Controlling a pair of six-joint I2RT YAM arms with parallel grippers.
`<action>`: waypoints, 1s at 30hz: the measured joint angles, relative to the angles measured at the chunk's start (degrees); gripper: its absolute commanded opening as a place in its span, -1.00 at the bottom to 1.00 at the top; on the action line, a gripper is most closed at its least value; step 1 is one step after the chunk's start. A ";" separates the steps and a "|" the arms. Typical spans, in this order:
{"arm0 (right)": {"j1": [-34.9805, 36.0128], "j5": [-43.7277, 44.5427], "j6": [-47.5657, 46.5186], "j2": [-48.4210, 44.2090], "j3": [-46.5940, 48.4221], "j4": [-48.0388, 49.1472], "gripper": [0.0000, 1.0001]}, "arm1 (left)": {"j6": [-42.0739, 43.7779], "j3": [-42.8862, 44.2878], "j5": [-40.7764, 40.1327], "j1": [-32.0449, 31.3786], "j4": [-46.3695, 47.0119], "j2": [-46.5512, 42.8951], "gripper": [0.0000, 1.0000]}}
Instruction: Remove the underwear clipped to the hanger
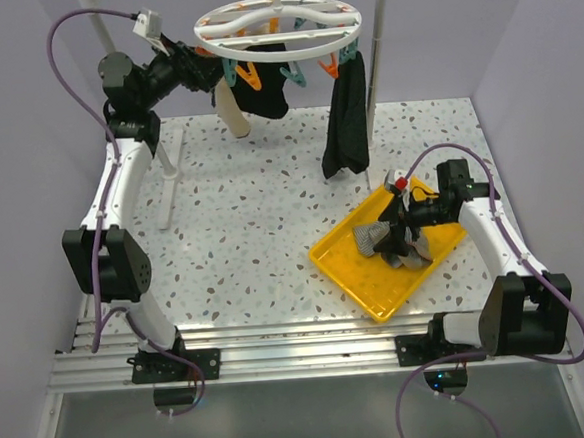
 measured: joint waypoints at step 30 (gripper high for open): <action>8.28 1.42 -3.76 -0.02 10.75 -2.73 0.97 | 17.73 -39.17 -19.69 -0.02 -13.18 -37.92 1.00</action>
